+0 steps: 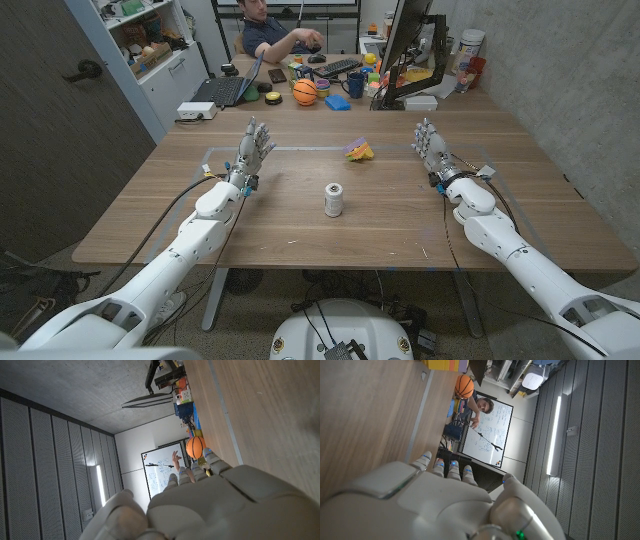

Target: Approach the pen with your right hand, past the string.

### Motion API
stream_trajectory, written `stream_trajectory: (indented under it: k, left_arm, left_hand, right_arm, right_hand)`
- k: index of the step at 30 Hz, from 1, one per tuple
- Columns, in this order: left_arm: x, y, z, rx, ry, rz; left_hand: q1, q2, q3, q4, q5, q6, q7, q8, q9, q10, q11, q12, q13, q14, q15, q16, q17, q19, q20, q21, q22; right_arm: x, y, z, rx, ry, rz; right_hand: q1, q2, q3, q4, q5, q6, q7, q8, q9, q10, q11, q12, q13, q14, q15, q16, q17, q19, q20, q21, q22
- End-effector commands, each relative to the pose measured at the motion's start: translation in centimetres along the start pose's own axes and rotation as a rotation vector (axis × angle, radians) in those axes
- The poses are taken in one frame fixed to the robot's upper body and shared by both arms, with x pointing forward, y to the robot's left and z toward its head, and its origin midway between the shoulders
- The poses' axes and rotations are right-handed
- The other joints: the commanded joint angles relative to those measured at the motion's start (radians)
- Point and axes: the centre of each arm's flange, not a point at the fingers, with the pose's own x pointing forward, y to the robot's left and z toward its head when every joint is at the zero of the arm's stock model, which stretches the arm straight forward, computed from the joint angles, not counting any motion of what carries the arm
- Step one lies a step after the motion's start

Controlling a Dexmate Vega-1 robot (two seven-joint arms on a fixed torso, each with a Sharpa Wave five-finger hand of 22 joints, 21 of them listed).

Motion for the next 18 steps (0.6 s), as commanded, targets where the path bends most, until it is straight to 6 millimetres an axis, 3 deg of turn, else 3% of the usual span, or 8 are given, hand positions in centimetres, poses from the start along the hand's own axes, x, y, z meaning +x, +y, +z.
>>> stream_trajectory:
  k: [1,7,18]
  left_arm:
    - [0.3,-0.1,-0.4,0.008,0.008,-0.011]
    - [0.4,0.0,-0.4,0.006,0.009,-0.012]
    - [0.7,0.0,-0.8,0.003,0.013,-0.012]
  left_hand:
    - [-0.001,0.042,-0.004,0.005,0.007,-0.032,-0.002,0.006,0.002,-0.007,-0.004,0.007,0.002,-0.009,0.001,0.005,0.003,-0.001,0.006,0.007,0.004]
    - [-0.001,0.042,-0.006,0.005,0.008,-0.032,-0.003,0.006,0.002,-0.007,-0.005,0.006,0.002,-0.009,0.0,0.005,0.003,-0.002,0.007,0.006,0.004]
    - [-0.001,0.043,-0.011,0.005,0.009,-0.033,-0.003,0.006,0.002,-0.008,-0.003,0.006,0.002,-0.009,0.0,0.005,0.003,-0.003,0.007,0.006,0.004]
  right_arm:
    - [0.5,-0.3,0.2,-0.007,-0.006,0.019]
    - [1.0,0.4,1.7,-0.056,-0.05,0.068]
    - [2.2,3.1,6.8,-0.202,-0.202,0.167]
  right_hand:
    - [-0.002,0.009,0.004,-0.001,0.007,-0.006,0.0,0.005,0.005,0.001,0.007,0.009,0.003,-0.039,0.006,0.005,0.001,-0.009,-0.004,0.004,0.003]
    - [-0.001,0.009,0.003,-0.002,0.007,-0.004,-0.002,0.006,0.005,0.004,0.004,0.009,0.003,-0.038,0.006,0.005,0.001,-0.007,-0.003,0.004,0.003]
    - [0.01,0.007,0.001,-0.01,0.009,0.037,-0.016,0.018,0.004,0.038,-0.007,0.017,0.003,-0.001,0.002,0.015,0.0,0.021,0.0,0.012,0.002]
